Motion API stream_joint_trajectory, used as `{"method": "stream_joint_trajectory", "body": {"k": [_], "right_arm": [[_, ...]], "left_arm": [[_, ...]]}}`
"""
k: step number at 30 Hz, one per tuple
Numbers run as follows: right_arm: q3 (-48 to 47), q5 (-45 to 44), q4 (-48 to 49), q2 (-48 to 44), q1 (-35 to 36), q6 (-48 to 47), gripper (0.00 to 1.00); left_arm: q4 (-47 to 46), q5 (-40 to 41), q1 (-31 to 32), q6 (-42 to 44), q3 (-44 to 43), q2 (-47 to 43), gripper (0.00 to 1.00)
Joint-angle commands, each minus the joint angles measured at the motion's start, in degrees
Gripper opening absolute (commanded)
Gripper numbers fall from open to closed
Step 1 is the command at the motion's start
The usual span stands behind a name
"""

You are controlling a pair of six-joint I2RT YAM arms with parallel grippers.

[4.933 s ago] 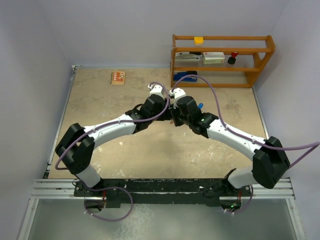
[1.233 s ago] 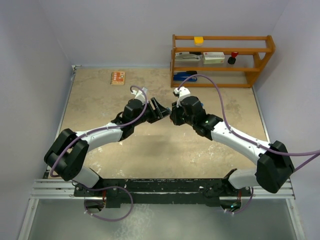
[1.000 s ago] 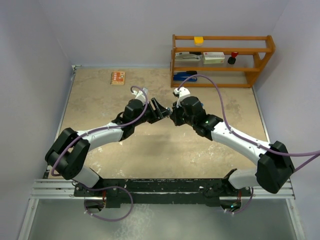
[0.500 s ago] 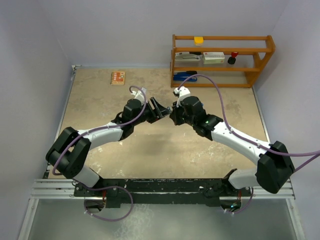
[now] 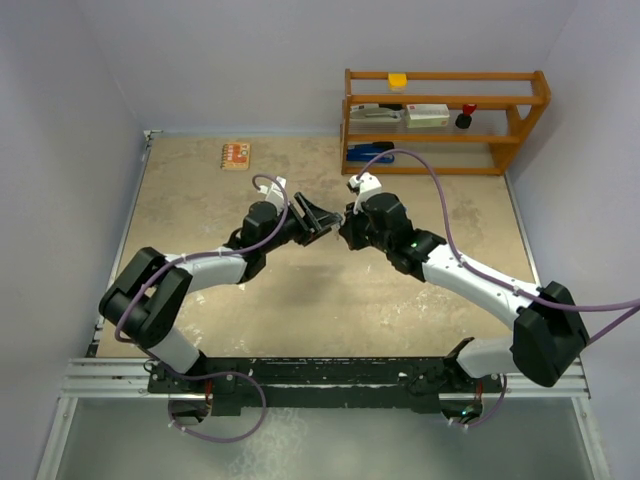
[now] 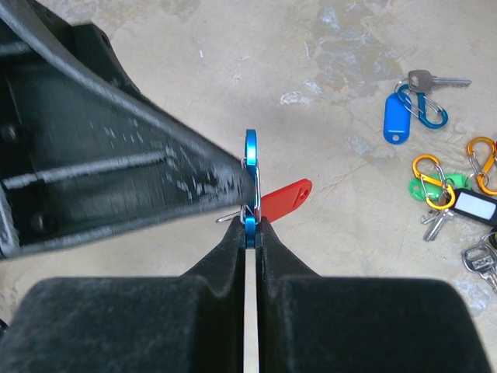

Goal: Put the keys on the keyring

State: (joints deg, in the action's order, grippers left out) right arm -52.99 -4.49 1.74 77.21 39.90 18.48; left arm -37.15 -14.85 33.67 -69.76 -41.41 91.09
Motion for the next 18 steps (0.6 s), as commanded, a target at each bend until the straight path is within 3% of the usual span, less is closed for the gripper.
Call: {"method": "stream_joint_trajectory", "body": {"k": [1,9,18], "right_arm": [[0.7,1.1,0.4,-0.3,-0.3,0.1,0.0],[2.5,1.1,0.5,-0.7,-0.3,0.2,0.0],[2.0,-0.7,-0.1,-0.6,-0.3,0.0,0.0]], "left_arm": [[-8.9,2.4,-2.2,-4.0,0.0,0.9,0.6],[-11.0,2.1,-2.7,-5.1,0.3,2.1,0.6],[-5.0,3.7,-2.7,-1.3,1.4,-0.3,0.6]]}}
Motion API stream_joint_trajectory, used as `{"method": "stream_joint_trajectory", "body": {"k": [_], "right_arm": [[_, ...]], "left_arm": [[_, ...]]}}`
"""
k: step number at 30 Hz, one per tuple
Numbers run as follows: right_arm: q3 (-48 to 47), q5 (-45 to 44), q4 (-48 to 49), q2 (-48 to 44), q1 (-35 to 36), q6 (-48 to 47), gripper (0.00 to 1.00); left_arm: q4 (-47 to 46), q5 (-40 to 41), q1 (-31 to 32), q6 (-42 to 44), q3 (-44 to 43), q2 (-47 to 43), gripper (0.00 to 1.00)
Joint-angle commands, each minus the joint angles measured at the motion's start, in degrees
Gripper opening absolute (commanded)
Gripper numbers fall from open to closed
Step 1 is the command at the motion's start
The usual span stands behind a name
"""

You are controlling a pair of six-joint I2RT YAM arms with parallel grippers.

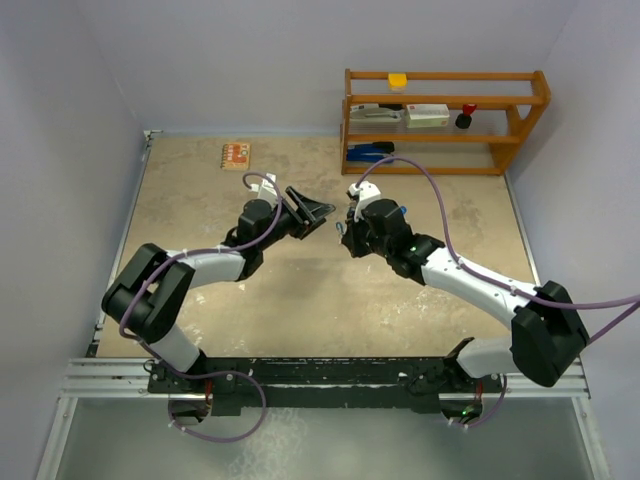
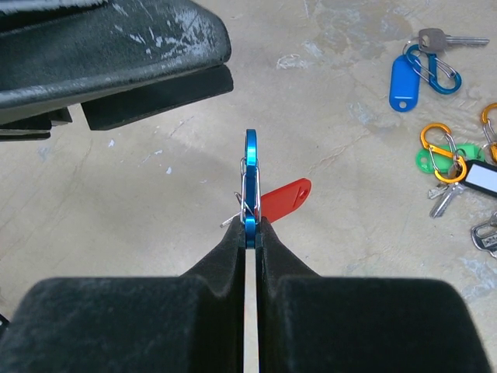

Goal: Put the keys on the keyring

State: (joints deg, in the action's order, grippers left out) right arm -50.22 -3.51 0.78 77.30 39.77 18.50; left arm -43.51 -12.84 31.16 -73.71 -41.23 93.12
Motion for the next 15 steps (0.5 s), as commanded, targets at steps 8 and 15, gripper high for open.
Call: {"method": "stream_joint_trajectory", "body": {"k": [8,15], "right_arm": [[-7.5,-4.8,-4.1,7.4,-0.6,-1.1,0.0],[-10.7,-3.6,-3.0,14.7,-0.7,-0.7,0.0]], "left_arm": [[22.1,14.6,-0.2,12.3,2.8,-14.4,0.6],[32.1,22.7,-0.3,16.3,4.4,-23.1,0.6]]}}
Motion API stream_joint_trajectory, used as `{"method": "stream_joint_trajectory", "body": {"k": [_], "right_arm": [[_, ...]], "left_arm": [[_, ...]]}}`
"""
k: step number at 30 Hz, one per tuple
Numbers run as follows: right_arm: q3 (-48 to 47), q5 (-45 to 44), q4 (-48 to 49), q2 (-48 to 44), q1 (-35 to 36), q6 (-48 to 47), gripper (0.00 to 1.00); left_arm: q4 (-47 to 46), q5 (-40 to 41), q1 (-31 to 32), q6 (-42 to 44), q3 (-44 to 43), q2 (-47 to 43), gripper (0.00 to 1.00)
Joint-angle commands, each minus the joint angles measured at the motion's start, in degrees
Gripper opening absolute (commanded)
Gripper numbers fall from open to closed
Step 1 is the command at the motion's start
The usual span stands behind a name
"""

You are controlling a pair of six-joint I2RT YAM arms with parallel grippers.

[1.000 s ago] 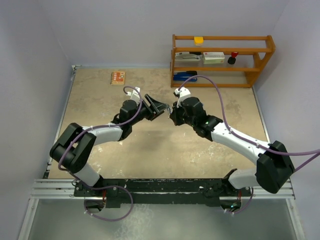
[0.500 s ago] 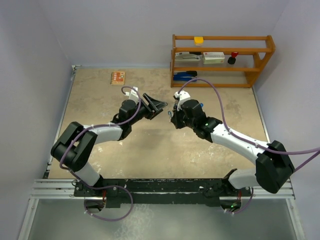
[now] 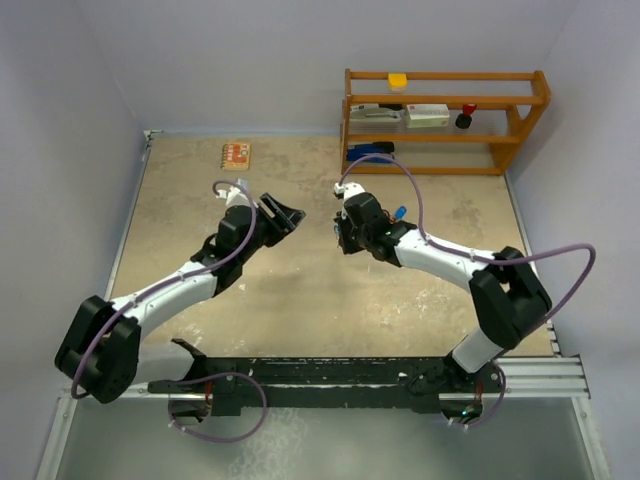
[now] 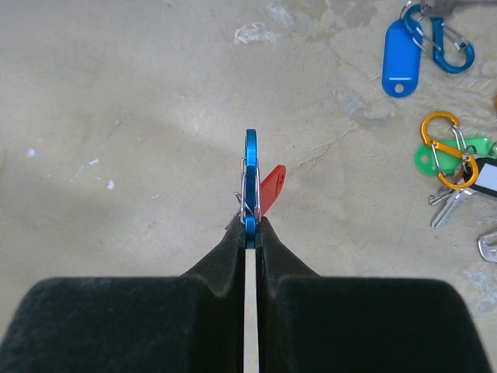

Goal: Put the keys on the keyring

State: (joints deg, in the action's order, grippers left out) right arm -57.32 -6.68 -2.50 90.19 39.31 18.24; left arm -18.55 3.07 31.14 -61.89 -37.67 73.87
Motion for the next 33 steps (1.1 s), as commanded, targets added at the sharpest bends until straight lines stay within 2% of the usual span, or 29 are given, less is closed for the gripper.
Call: {"method": "stream_joint_trajectory", "body": {"k": [1,11,13,15,17,20,27,31,32,33], "right_arm": [[-4.1,-0.3,0.2,2.6,-0.2,-0.5,0.0],[-8.9,-1.6,1.0,8.6,-0.5,-0.8,0.0],[-9.3,-2.4,1.5,8.6,-0.6,-0.7,0.12],[-8.8,-3.3,2.4,7.8,-0.8,-0.4,0.31],[-7.9,-3.9,3.4,6.4,-0.9,-0.1,0.44],[-6.4,-5.3,4.1,3.7,-1.0,-0.1,0.51],[-0.4,-9.1,3.7,-6.9,-1.0,1.4,0.59],[4.8,-16.0,3.0,-15.5,-1.1,4.1,0.85],[6.5,-18.5,2.5,-17.3,-1.0,4.9,0.94],[7.2,-20.5,1.4,-18.8,-1.0,5.8,0.99]], "left_arm": [[8.0,7.5,-0.2,4.9,0.9,-4.6,0.6],[11.9,9.1,-0.5,6.6,1.6,-8.5,0.6],[12.0,9.1,-0.6,6.8,1.6,-8.8,0.6],[12.2,9.2,-0.7,6.9,1.6,-9.1,0.6],[12.2,9.0,-0.8,7.0,1.5,-9.2,0.6],[12.3,8.9,-0.8,7.0,1.5,-9.4,0.6],[12.9,9.8,-0.9,7.3,1.3,-9.9,0.6],[16.8,13.6,-0.9,8.7,-0.2,-11.8,0.62],[17.8,14.7,-1.0,9.2,-0.4,-12.5,0.63],[18.6,15.8,-0.9,9.7,-0.8,-13.4,0.63]]}}
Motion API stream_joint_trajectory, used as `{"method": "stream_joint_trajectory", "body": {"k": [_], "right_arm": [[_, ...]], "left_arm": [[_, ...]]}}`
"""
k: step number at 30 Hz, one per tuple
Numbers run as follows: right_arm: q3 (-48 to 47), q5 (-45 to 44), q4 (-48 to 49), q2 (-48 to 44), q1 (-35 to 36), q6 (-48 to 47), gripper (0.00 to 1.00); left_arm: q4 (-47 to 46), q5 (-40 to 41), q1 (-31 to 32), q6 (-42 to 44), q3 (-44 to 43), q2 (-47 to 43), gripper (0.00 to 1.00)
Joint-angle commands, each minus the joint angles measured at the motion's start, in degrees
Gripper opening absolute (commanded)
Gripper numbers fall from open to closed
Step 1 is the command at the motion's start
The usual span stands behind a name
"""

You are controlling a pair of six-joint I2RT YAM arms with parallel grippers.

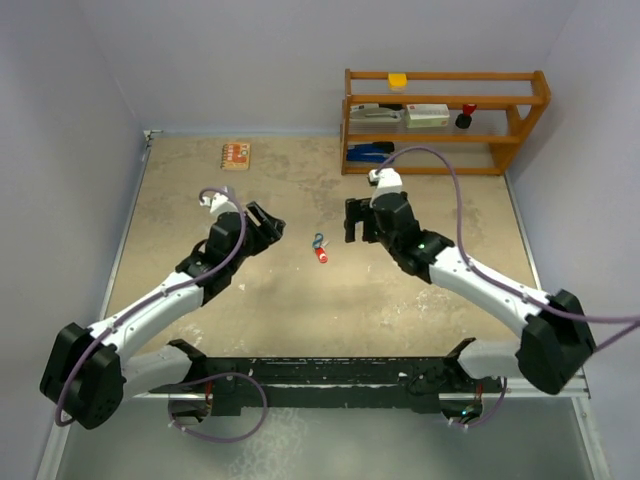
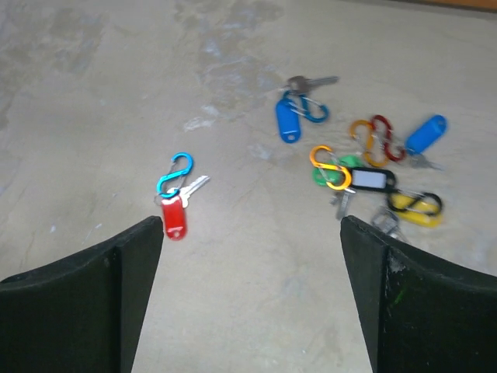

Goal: Put the keys on the keyring

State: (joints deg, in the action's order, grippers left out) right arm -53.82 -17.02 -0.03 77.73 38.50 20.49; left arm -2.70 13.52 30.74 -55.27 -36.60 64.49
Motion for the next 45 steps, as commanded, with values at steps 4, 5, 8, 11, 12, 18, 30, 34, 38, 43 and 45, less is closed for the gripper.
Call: {"method": "stream_joint_trajectory", "body": {"k": [4,5,8,11,12,18,30,34,38,43,45], "right_arm": [[5.1,-17.0,-5.5,-10.0,-0.2,7.3,1.0],[5.8,-17.8,-5.5,-10.7,-0.2,7.6,1.0],[7.4,-17.3,-4.2,-12.0,-0.2,7.5,1.0],[7.4,-18.8,-5.7,-13.0,-0.3,9.0,1.0],[7.9,-19.6,-5.4,-13.7,-0.2,9.4,1.0],[9.8,-16.1,-1.7,-15.8,-0.2,6.9,1.0],[9.4,-16.6,-3.4,-15.7,-0.3,6.8,1.0],[9.4,-16.4,-3.7,-16.9,-0.2,7.0,1.0],[11.1,-17.3,-2.4,-18.9,-0.2,7.4,1.0],[19.3,-12.8,7.9,-27.3,-0.2,5.1,1.0],[23.1,-5.4,14.8,-30.1,-0.3,0.6,1.0]], "left_arm": [[6.0,9.4,-0.6,5.0,-3.3,-8.0,0.67],[6.8,10.1,-0.5,5.6,-3.7,-8.9,0.67],[8.7,12.2,-0.5,7.1,-4.6,-11.0,0.67],[10.6,13.6,-0.5,7.8,-5.6,-12.1,0.67],[11.1,13.7,-0.6,7.9,-5.8,-12.4,0.67],[11.1,14.5,-0.6,8.1,-5.3,-13.5,0.67],[10.9,13.5,-0.5,7.7,-4.6,-13.0,0.67],[10.5,13.3,-0.5,7.5,-4.7,-13.3,0.67],[10.7,13.0,-0.5,7.6,-4.4,-13.8,0.67],[9.3,12.5,-0.6,6.9,-3.2,-15.2,0.67],[9.0,12.4,-0.6,7.2,-2.8,-15.8,0.67]]}}
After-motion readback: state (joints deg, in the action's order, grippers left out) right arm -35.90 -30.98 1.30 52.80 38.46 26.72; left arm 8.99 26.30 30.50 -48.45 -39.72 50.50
